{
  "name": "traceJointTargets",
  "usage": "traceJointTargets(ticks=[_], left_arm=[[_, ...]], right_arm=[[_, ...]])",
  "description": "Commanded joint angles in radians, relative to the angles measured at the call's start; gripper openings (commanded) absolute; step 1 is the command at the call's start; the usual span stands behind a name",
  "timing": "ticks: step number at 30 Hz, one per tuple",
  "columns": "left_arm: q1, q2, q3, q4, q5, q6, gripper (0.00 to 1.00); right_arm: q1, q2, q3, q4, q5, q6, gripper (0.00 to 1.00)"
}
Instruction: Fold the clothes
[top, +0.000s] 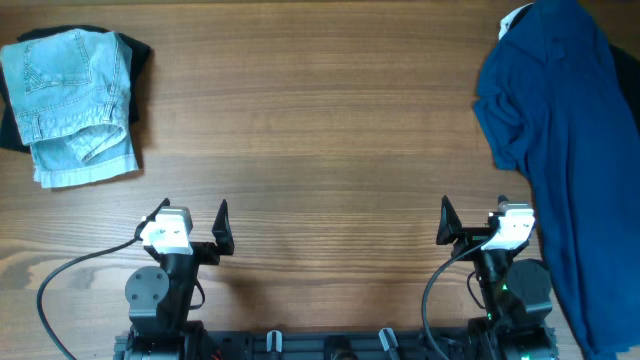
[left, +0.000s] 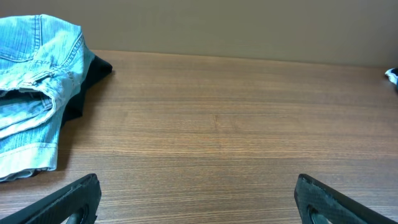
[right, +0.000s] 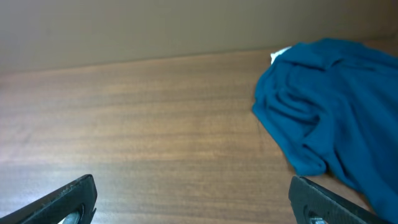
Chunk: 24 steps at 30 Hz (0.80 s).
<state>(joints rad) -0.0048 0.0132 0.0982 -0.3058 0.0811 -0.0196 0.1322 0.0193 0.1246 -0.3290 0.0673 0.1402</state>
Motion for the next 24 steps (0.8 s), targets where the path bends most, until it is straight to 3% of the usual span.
traceJointTargets(ticks=[1, 5, 10, 17, 18, 24], left_arm=[[-0.004, 0.001, -0.005, 0.003, 0.016, 0.012, 1.0], [-0.004, 0.001, -0.005, 0.003, 0.016, 0.012, 1.0], [-0.004, 0.001, -0.005, 0.003, 0.016, 0.012, 1.0], [-0.004, 0.001, -0.005, 0.003, 0.016, 0.013, 1.0], [-0.004, 0.001, -0.005, 0.003, 0.016, 0.013, 1.0], [-0.004, 0.001, -0.005, 0.003, 0.016, 0.013, 1.0]], right_arm=[[0.004, -0.005, 0.003, 0.015, -0.05, 0.15, 1.0], [0.004, -0.001, 0.049, 0.0, -0.17, 0.066, 1.0], [0.004, 0.115, 0.232, -0.092, -0.101, 0.067, 1.0], [0.004, 0.58, 0.669, -0.395, -0.063, 0.151, 1.0], [0.004, 0.708, 0.791, -0.492, -0.084, 0.151, 1.0], [0.004, 1.059, 1.127, -0.809, -0.199, 0.147, 1.0]])
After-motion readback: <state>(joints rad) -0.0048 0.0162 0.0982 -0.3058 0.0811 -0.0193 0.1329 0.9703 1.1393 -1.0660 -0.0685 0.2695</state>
